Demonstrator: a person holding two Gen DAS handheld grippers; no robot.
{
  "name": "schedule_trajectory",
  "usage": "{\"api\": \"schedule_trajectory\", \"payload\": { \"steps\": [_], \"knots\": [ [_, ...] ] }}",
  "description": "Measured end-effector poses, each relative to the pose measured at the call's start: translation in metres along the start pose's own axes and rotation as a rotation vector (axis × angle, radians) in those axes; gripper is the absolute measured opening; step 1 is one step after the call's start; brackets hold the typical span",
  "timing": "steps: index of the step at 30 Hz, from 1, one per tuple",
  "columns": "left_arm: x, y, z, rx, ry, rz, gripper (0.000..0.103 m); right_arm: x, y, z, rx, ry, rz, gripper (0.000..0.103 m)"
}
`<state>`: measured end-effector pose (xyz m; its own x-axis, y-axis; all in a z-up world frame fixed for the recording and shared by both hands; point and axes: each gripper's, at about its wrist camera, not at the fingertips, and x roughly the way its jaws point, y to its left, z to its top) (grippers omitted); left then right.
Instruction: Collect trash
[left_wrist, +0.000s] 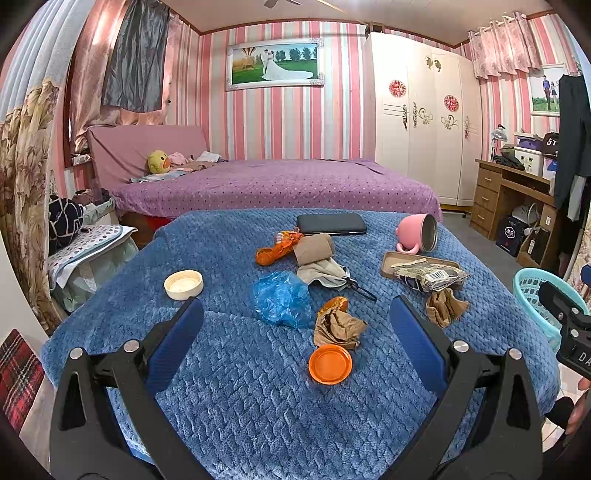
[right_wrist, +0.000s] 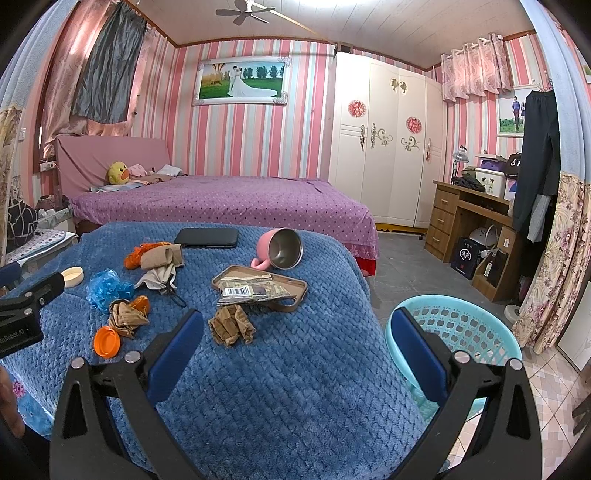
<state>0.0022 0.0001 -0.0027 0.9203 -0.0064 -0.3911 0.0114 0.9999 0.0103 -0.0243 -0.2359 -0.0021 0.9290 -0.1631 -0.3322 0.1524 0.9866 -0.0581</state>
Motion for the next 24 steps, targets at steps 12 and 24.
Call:
{"api": "schedule_trajectory", "payload": {
  "steps": [12,24],
  "knots": [
    [0.0006,-0.0008,-0.0005,0.001,0.0,0.001,0.098,0.0008,-0.0008,-0.0006,0.001,0.002,-0.001,0.099],
    [0.0004,-0.0014,-0.0005,0.0,-0.001,0.001,0.098,0.0007,-0.0008,-0.0003,0.0,0.002,-0.001,0.099]
  ]
}}
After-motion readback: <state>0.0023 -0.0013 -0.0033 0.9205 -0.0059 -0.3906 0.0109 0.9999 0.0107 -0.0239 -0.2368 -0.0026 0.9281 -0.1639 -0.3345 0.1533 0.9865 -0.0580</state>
